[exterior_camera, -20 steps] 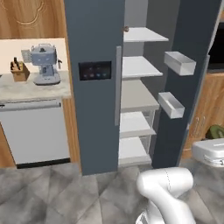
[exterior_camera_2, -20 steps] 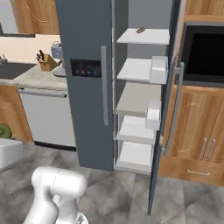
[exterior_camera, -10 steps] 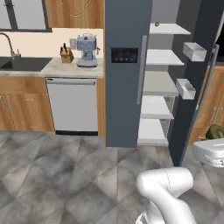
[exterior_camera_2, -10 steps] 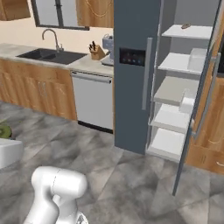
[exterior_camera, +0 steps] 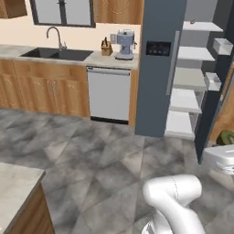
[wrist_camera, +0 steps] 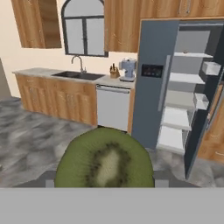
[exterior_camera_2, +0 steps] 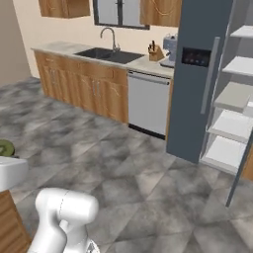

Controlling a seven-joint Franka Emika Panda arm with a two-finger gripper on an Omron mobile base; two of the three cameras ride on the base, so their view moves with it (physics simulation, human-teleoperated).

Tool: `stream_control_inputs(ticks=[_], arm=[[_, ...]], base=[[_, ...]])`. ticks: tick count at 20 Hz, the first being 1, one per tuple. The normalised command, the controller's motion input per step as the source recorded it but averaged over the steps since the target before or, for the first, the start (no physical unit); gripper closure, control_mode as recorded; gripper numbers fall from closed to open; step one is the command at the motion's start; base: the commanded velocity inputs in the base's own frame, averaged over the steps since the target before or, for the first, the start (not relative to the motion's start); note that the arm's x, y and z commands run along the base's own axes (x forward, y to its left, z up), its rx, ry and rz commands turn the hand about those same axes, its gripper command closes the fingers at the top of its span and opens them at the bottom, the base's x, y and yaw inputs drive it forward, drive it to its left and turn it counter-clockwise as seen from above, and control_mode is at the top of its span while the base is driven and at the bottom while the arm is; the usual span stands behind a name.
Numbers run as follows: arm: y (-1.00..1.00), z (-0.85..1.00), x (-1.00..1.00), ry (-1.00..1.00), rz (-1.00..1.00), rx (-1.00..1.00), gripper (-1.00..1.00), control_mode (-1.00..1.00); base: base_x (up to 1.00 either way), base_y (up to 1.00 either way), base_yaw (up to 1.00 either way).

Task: Pick up the apple and kiwi from the fridge and place one fruit on each plate on the dining counter.

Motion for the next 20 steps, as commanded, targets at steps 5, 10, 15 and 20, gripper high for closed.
stream_control_inputs(ticks=[5,10,15,20], arm=[[0.00,0.00,0.00,0.00,0.00,0.00,1.00,1.00],[0.00,0.00,0.00,0.00,0.00,0.00,1.00,1.00],[0.00,0.00,0.00,0.00,0.00,0.00,1.00,1.00],[0.00,0.00,0.00,0.00,0.00,0.00,1.00,1.00]], base=[[-1.00,0.47,0.28],[-0.99,0.60,0.26],[-0.81,0.83,0.19],[-0.65,0.94,0.14]])
